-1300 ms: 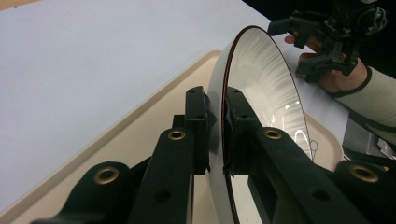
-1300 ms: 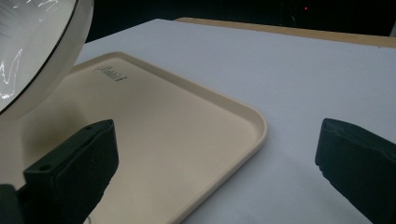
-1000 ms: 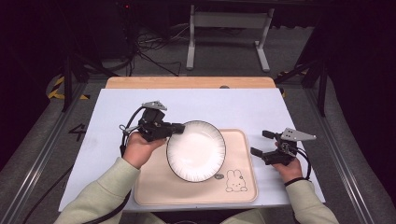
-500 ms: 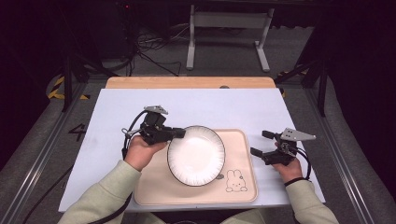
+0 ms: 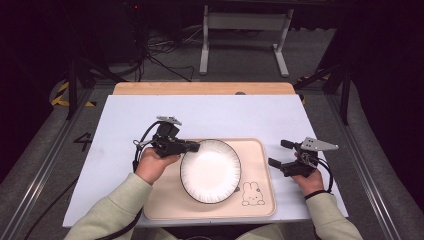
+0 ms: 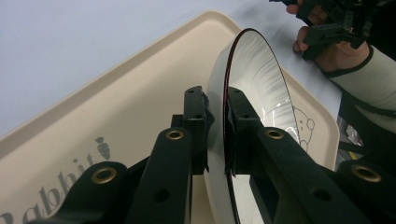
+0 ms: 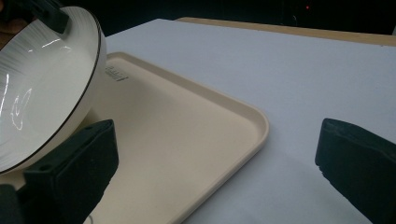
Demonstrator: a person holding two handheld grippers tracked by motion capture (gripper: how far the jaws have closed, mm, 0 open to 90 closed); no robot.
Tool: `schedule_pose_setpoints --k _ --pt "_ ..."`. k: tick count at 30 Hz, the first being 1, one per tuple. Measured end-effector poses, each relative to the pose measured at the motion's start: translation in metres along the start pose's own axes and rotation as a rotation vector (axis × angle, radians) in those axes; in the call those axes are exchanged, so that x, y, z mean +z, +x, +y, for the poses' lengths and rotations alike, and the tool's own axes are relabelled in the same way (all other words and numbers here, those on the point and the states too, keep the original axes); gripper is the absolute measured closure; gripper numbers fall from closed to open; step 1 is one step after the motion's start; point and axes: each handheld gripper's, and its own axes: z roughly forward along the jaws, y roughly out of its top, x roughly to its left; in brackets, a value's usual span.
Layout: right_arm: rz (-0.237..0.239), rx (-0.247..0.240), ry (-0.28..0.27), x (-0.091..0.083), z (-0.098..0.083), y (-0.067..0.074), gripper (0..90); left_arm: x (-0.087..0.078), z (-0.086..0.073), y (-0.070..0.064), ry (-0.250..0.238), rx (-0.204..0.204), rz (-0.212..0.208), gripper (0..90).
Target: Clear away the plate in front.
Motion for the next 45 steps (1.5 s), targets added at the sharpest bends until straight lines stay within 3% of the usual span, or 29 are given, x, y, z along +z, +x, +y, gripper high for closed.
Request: schedule_pose_setpoints --k 12,23,28,45 --pt "0.001 0.003 0.004 0.0 0.0 0.0 0.1 0.01 -0.004 0.008 0.023 -0.027 -0.008 81.1" --pt "0.0 0.003 0.009 0.001 0.0 0.0 0.1 0.015 -0.004 0.014 0.036 -0.025 0.021 82.3" --pt "0.001 0.005 0.009 0.001 0.0 0.0 0.1 0.018 -0.005 0.023 0.037 -0.041 -0.002 82.6" --pt "0.007 0.01 0.014 0.001 0.0 0.0 0.1 0.03 -0.011 0.041 0.062 -0.075 0.02 82.4"
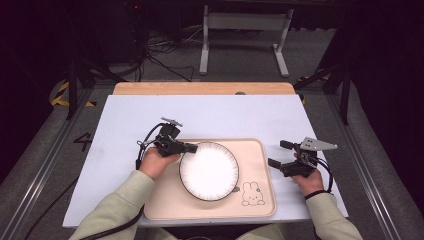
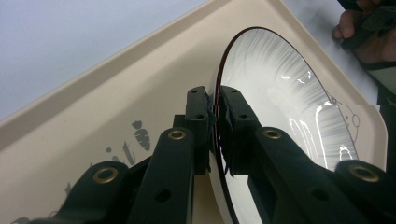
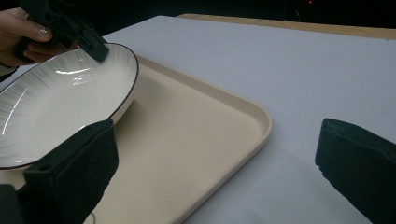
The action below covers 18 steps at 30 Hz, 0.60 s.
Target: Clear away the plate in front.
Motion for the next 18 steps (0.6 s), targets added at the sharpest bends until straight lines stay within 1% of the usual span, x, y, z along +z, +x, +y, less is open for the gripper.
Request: schedule_pose_setpoints --k 1,2,8,10,11,12,13,14,15,16,18 --pt "0.0 0.001 0.0 0.0 0.0 0.0 0.1 0.0 0.0 0.001 -0.001 0.001 0.005 82.0" --pt "0.0 0.001 0.001 0.0 0.0 0.0 0.1 0.001 -0.001 0.002 -0.003 -0.007 0.005 81.6" --pt "0.001 0.008 -0.001 0.0 0.0 0.0 0.1 0.007 -0.002 0.005 -0.001 -0.011 0.028 79.6" --pt "0.0 0.006 0.002 0.0 0.0 0.0 0.1 0.009 -0.003 0.005 0.001 -0.011 0.037 77.1" --pt "0.001 0.005 0.002 0.0 0.0 0.0 0.1 0.01 -0.004 0.004 -0.002 0.002 0.06 74.6" --pt "0.001 0.005 0.002 0.0 0.0 0.0 0.1 0.01 -0.004 0.004 -0.002 0.002 0.06 69.4" --pt "0.003 0.008 0.001 0.0 0.0 0.0 0.1 0.01 -0.005 0.002 -0.013 0.016 0.07 69.4" --pt "0.004 0.01 0.0 0.0 0.0 -0.001 0.1 0.007 -0.005 0.001 -0.029 0.025 0.07 67.8" --pt "0.006 0.009 -0.002 0.0 0.0 -0.001 0.1 0.005 -0.004 0.0 -0.042 0.025 0.072 63.9" --pt "0.007 0.01 -0.001 0.0 0.0 -0.001 0.1 0.002 -0.004 -0.001 -0.06 0.039 0.073 61.7" --pt "0.009 0.013 -0.001 0.0 0.0 -0.001 0.1 -0.003 -0.006 -0.005 -0.101 0.065 0.067 54.3"
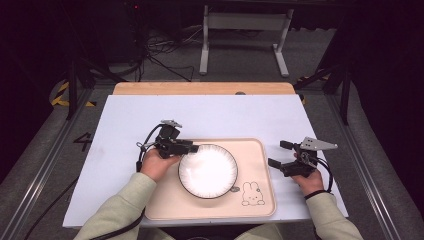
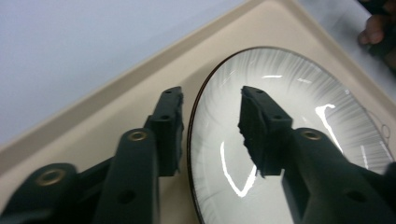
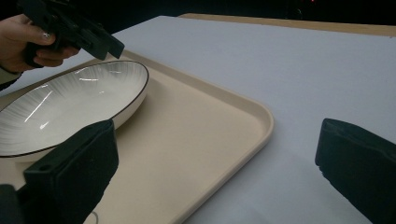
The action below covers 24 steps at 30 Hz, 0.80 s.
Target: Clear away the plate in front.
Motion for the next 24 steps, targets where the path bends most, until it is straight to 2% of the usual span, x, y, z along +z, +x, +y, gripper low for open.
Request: schedule_pose_setpoints --k 5,8,12,14,15,24 --pt "0.005 0.001 -0.005 0.0 0.0 -0.001 0.1 -0.02 -0.007 -0.01 -0.129 0.092 -0.046 37.5" --pt "0.013 0.004 -0.005 0.0 0.0 -0.001 0.0 -0.033 -0.013 -0.014 -0.195 0.126 -0.06 29.6" --pt "0.02 0.006 -0.001 0.0 0.0 -0.001 0.1 -0.048 -0.023 -0.018 -0.254 0.166 -0.063 21.7" --pt "0.025 0.008 -0.005 0.0 0.0 -0.001 0.0 -0.052 -0.025 -0.018 -0.267 0.171 -0.064 19.2" --pt "0.027 0.009 -0.006 0.0 0.0 -0.001 0.1 -0.06 -0.031 -0.018 -0.284 0.153 -0.067 18.7" --pt "0.034 0.008 -0.007 0.0 0.0 -0.002 0.0 -0.088 -0.053 -0.01 -0.354 0.151 -0.034 15.5"
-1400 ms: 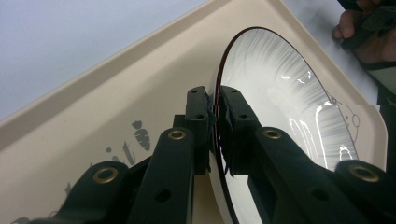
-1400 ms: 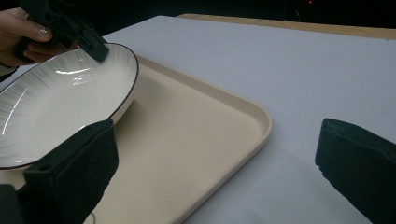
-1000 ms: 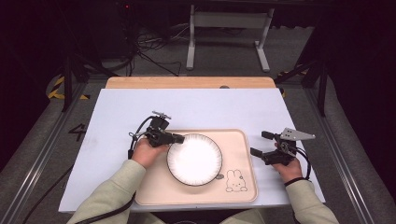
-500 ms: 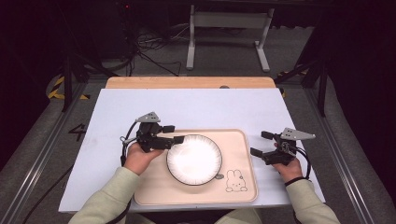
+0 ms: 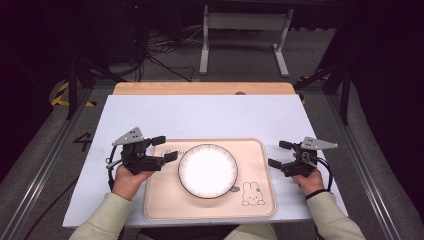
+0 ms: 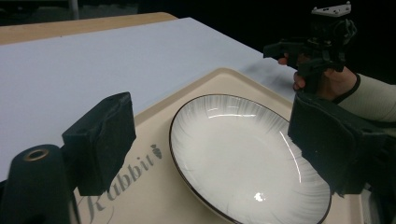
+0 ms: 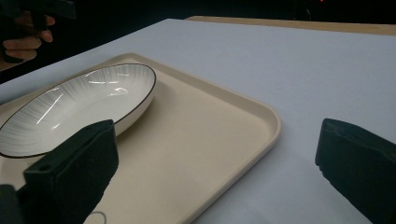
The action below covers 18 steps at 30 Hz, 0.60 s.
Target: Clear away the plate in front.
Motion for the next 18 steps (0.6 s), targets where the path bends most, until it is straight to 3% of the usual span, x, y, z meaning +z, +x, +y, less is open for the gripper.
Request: schedule_pose_setpoints --k 4,14,18 --pt "-0.001 0.001 -0.002 -0.001 0.0 0.0 0.1 -0.014 -0.007 0.002 -0.036 0.005 0.019 14.5" --pt "0.001 -0.003 -0.002 -0.001 0.0 0.001 0.1 -0.036 -0.032 0.012 -0.067 -0.007 0.05 12.5" --pt "0.001 -0.004 -0.003 -0.001 0.0 0.002 0.1 -0.043 -0.041 0.014 -0.077 0.013 0.055 10.6"
